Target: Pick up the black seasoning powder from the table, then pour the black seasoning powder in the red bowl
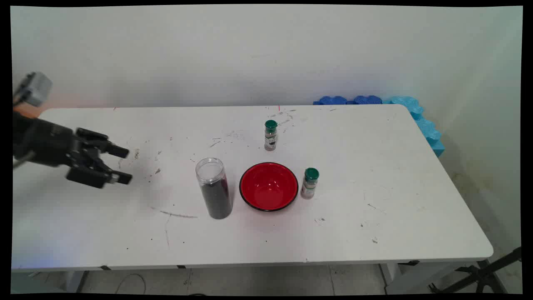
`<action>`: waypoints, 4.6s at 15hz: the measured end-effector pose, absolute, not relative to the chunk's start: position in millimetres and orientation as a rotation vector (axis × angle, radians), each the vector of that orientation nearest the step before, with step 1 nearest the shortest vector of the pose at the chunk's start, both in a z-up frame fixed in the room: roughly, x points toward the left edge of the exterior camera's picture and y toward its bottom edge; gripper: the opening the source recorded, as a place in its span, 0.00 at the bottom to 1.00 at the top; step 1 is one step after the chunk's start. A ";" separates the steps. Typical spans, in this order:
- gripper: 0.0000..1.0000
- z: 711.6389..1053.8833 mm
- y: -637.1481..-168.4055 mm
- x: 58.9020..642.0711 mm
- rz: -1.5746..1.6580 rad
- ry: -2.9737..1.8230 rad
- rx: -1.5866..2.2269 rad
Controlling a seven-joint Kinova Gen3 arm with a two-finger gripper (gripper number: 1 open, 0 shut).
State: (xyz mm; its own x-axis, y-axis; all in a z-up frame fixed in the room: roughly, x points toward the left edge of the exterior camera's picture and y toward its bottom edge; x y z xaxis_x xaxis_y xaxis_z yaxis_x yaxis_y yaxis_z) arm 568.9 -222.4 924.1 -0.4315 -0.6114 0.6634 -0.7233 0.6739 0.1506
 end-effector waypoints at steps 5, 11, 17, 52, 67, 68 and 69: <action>1.00 881.2 -231.2 542.1 0.240 -2.168 0.952; 1.00 845.2 -245.4 513.5 0.282 -2.165 0.864; 1.00 826.4 -253.9 493.2 0.284 -2.160 0.785; 0.00 815.9 -285.9 458.3 0.201 -2.132 0.712; 0.00 917.0 -310.4 455.4 -0.008 -2.124 0.900; 0.00 919.5 -313.6 453.5 -0.023 -2.121 0.904; 0.00 921.8 -316.6 451.7 -0.038 -2.118 0.908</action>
